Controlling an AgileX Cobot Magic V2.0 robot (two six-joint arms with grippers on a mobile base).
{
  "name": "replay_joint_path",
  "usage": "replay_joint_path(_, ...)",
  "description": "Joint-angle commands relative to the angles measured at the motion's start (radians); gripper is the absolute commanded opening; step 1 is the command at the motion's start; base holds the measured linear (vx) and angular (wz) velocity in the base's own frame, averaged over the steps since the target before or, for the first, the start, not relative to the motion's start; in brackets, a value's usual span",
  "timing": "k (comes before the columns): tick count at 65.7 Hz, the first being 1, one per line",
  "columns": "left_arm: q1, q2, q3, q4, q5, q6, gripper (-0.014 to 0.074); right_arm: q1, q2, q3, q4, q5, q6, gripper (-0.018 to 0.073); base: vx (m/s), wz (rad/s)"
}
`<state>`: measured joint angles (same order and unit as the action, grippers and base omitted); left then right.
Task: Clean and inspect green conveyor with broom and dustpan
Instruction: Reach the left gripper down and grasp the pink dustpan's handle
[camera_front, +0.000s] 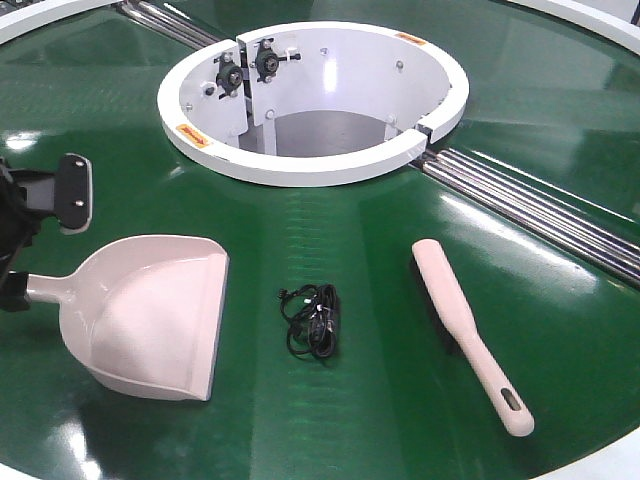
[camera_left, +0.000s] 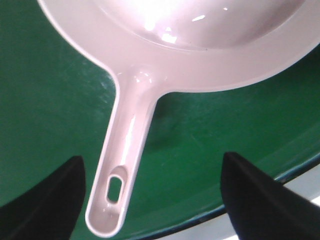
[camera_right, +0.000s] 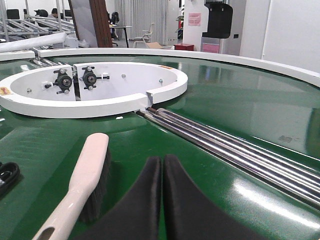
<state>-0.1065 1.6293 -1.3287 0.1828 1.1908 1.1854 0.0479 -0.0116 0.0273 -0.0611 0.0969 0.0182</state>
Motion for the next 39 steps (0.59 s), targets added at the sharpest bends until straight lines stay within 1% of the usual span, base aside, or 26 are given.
replay_joint_path(1, 0.004, -0.008, -0.029, 0.013, -0.037, 0.025, 0.0519, -0.007, -0.011, 0.004, -0.011, -0.074, -0.004, -0.0008, 0.0, 0.0)
replay_joint_path(5, 0.004, -0.001, -0.029, 0.023, -0.067, 0.027, 0.0519, -0.007, -0.011, 0.004, -0.011, -0.074, -0.004, -0.0008, 0.0, 0.0)
replay_joint_path(10, 0.004, -0.001, -0.029, 0.027, -0.112, 0.067, 0.0519, -0.007, -0.011, 0.004, -0.011, -0.074, -0.004, -0.0008, 0.0, 0.0)
replay_joint_path(20, 0.004, 0.019, -0.029, 0.03, -0.117, 0.12, 0.0512, -0.007, -0.011, 0.004, -0.011, -0.074, -0.004, -0.0008, 0.0, 0.0)
replay_joint_path(32, 0.004, 0.06, -0.029, 0.031, -0.117, 0.129, 0.0512, -0.007, -0.011, 0.004, -0.011, -0.074, -0.004, -0.0008, 0.0, 0.0)
replay_joint_path(39, 0.004, 0.079, -0.029, 0.053, -0.134, 0.129, 0.0512, -0.007, -0.011, 0.004, -0.011, -0.074, -0.004, -0.0008, 0.0, 0.0)
